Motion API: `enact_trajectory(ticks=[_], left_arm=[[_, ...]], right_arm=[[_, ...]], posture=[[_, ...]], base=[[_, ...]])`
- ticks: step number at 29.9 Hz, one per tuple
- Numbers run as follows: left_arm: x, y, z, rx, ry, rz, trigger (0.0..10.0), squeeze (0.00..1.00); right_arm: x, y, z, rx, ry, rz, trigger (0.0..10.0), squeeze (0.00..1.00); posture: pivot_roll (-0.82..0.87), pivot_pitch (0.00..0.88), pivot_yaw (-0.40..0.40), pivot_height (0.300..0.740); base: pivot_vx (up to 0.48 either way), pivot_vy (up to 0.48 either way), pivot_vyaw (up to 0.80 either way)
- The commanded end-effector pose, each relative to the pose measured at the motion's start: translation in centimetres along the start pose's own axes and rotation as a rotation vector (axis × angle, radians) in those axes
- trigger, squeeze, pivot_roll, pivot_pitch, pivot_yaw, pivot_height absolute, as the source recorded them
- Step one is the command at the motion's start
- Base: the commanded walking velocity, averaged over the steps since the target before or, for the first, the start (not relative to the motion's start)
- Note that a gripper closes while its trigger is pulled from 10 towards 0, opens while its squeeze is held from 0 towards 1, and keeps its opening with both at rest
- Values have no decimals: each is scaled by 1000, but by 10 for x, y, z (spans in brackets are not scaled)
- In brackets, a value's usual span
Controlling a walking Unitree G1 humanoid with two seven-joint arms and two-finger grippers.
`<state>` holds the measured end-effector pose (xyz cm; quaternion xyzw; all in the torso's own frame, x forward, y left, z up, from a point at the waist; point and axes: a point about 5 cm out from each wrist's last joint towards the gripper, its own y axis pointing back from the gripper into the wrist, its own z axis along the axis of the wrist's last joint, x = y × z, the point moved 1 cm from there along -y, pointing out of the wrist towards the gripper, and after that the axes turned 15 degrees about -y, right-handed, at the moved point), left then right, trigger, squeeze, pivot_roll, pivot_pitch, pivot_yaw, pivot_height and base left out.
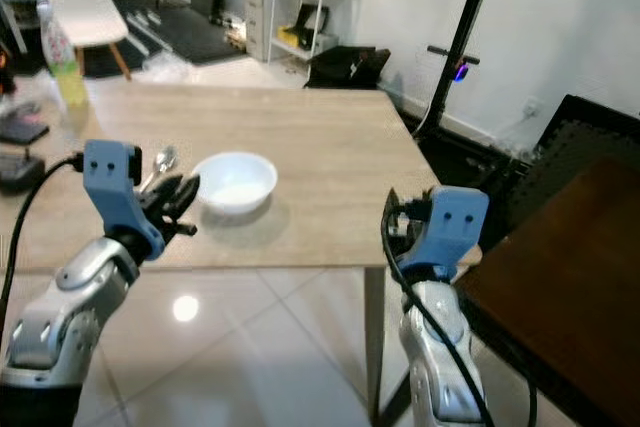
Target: Setting the table
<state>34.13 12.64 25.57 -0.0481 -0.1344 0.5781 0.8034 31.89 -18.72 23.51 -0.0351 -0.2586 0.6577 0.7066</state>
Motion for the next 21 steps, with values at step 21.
enact_trajectory(ticks=[21], left_arm=[[-2,3,-2,13,21,-17,10000,0]], right_arm=[[0,2,-4,22,-30,-13,10000,0]], posture=[[56,84,-26,740]], base=[[15,0,-229]])
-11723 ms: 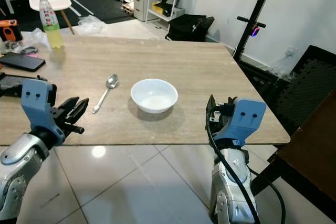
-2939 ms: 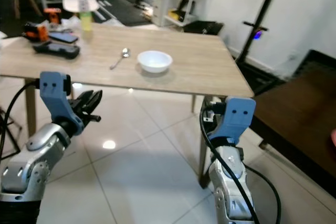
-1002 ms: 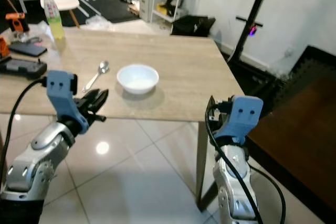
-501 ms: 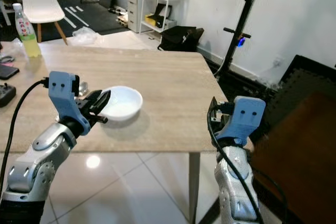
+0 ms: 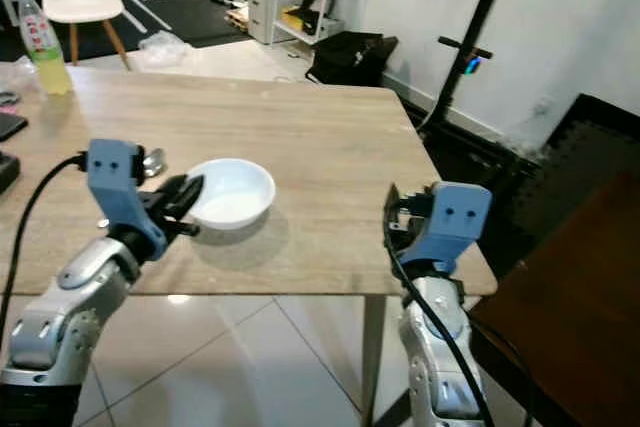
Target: Setting the table
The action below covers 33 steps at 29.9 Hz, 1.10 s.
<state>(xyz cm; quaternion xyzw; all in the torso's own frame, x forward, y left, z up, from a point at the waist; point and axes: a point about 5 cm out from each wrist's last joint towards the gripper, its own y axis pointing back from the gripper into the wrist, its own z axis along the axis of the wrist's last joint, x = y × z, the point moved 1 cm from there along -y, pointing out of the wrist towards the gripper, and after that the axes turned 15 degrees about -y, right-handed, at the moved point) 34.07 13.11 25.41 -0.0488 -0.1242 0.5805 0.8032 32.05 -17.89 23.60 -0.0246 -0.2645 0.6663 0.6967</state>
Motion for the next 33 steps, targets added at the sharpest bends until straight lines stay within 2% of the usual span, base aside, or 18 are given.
enact_trajectory(ticks=[1,33], left_arm=[[-6,0,0,2,3,-23,10000,0],[-6,0,-1,2,2,-26,10000,0]], right_arm=[[-8,2,-1,11,-1,-32,10000,0],[-7,2,-1,16,4,-22,10000,0]], posture=[[56,84,-26,740],[54,81,-29,740]], base=[[0,0,-800],[0,0,-800]])
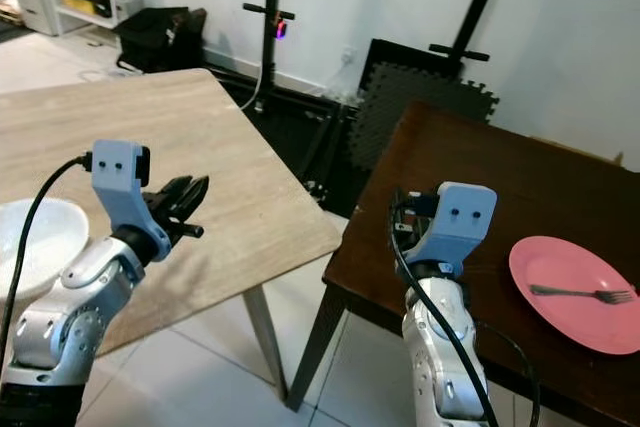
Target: Setting the table
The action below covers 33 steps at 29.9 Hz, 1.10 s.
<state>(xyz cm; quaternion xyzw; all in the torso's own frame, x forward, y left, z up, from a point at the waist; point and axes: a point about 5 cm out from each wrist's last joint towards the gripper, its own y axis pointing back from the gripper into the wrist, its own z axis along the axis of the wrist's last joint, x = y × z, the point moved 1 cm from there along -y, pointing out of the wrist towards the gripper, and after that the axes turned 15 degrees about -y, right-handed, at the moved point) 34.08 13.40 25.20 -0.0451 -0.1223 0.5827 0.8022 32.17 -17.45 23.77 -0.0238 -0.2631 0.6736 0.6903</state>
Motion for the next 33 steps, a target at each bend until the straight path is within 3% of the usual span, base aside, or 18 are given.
enact_trajectory(ticks=[1,13,19,33], left_arm=[[-9,-1,1,-7,3,-30,10000,0],[-8,-2,1,-6,2,-25,10000,0],[-11,-2,1,-9,-9,-27,10000,0],[-11,-3,2,-15,-8,-26,10000,0]], right_arm=[[-12,3,-1,9,7,-41,10000,0],[-12,4,-1,7,8,-44,10000,0],[-10,4,0,2,15,-32,10000,0],[-9,3,0,3,16,-31,10000,0]], posture=[[54,81,-29,740],[53,85,-27,740],[56,86,-30,740],[55,84,-31,740]], base=[[0,0,-800],[0,0,-800],[0,-126,0],[0,-471,0]])
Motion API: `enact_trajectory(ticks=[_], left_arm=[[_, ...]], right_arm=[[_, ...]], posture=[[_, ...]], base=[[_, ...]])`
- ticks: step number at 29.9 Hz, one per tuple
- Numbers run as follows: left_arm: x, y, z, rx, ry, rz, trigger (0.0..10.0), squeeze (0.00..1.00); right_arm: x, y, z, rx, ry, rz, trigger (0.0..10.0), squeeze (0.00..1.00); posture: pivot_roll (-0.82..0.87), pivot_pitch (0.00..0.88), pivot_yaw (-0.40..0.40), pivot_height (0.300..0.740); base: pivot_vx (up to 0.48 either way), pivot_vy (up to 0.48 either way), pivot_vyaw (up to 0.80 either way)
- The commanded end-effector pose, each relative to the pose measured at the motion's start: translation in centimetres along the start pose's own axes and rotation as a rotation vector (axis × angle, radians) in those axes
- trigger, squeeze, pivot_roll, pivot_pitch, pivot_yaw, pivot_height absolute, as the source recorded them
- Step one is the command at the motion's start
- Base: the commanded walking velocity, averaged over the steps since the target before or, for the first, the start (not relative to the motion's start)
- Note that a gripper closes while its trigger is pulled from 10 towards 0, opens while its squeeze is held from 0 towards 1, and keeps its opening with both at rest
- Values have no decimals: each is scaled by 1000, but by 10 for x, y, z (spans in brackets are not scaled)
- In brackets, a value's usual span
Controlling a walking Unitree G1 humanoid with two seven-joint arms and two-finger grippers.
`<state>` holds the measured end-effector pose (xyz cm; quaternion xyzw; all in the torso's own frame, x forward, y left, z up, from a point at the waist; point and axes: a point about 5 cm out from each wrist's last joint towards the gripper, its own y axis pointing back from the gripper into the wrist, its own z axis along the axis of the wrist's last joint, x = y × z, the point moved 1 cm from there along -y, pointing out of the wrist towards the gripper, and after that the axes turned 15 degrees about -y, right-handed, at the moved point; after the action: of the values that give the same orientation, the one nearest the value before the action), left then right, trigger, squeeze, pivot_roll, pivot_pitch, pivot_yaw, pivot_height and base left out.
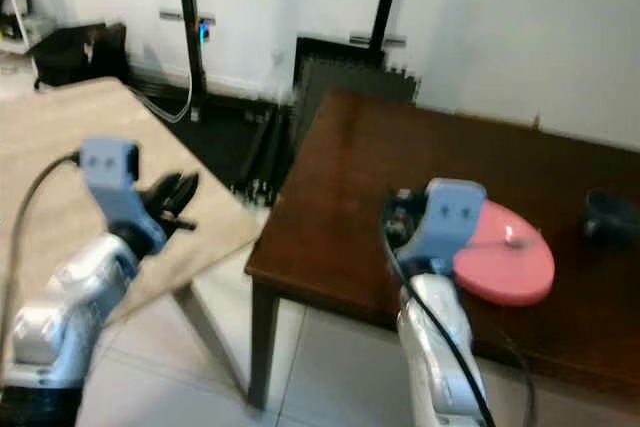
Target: Setting the table
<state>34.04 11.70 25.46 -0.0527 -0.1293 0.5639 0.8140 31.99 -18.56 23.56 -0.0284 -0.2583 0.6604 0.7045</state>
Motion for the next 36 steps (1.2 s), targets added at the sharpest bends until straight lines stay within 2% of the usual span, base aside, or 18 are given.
enact_trajectory(ticks=[1,5,25,33,36], left_arm=[[5,2,-2,8,-10,17,10000,0],[6,2,-2,6,22,30,10000,0],[5,2,-2,7,28,29,10000,0],[6,1,-2,6,23,32,10000,0],[5,1,-1,5,-1,21,10000,0]], right_arm=[[1,2,-3,9,-5,3,10000,0],[1,2,-3,9,-4,2,10000,0],[1,1,-3,9,-2,4,10000,0],[1,1,-3,8,-1,5,10000,0],[2,1,-3,8,-1,7,10000,0]], posture=[[55,84,-30,740],[55,84,-30,740],[53,81,-32,740],[53,78,-33,740],[53,76,-33,740]], base=[[0,-277,0],[0,-138,0],[0,0,0],[0,464,0],[0,0,0]])
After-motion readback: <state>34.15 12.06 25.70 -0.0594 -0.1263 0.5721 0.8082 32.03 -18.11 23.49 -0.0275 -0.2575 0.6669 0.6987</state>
